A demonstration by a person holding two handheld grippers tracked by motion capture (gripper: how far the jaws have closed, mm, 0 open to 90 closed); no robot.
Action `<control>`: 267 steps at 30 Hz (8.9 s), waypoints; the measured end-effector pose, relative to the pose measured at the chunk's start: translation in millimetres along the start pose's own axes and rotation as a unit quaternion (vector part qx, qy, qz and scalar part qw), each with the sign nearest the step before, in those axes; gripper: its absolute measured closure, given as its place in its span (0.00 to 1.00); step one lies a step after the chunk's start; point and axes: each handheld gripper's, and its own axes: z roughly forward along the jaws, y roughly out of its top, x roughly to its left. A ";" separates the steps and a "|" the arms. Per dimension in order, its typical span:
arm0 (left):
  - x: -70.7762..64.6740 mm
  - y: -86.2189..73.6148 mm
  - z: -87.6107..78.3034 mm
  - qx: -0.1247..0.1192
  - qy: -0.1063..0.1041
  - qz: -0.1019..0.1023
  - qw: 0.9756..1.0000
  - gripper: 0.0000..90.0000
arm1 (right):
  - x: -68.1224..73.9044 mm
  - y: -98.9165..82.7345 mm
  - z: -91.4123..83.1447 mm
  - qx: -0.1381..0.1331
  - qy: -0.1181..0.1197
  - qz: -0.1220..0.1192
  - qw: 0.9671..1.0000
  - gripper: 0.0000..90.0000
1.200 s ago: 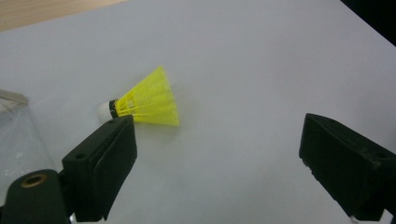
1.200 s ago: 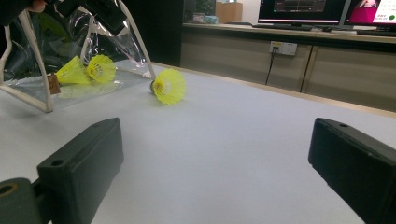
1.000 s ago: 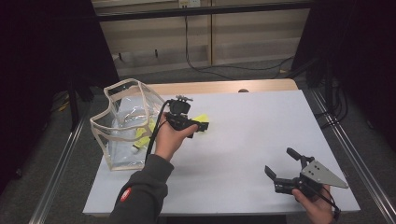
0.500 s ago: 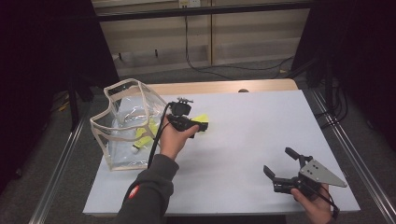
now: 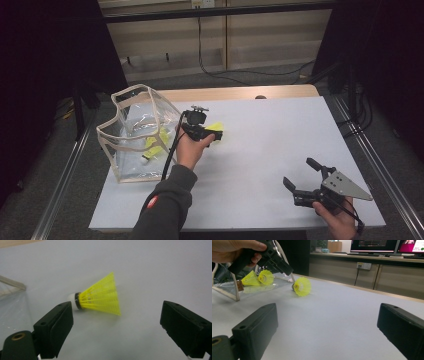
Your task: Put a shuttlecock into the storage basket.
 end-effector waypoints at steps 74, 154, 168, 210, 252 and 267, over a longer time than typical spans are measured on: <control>10.3 -5.1 4.3 0.038 -0.068 -0.044 0.996 1.00 | -1.7 -0.4 -4.1 -0.002 -0.003 0.003 1.000 0.04; 18.9 45.7 -136.9 0.081 -0.122 0.039 0.988 1.00 | 0.1 -0.1 -3.8 -0.002 -0.004 -0.003 1.000 0.04; 24.2 50.6 -150.0 0.078 -0.121 0.039 0.989 1.00 | 0.2 0.2 -3.7 -0.002 -0.004 -0.004 1.000 0.03; 41.3 64.7 -188.0 0.075 -0.105 0.036 0.991 1.00 | 1.5 0.7 -3.4 -0.004 -0.003 -0.005 1.000 0.03; 73.1 58.8 -215.0 0.062 -0.074 0.006 0.995 1.00 | 2.2 1.1 -3.6 -0.002 -0.004 -0.006 1.000 0.03; 76.9 58.4 -218.5 0.060 -0.073 0.001 0.996 1.00 | 2.3 1.2 -3.6 -0.003 -0.005 -0.006 1.000 0.03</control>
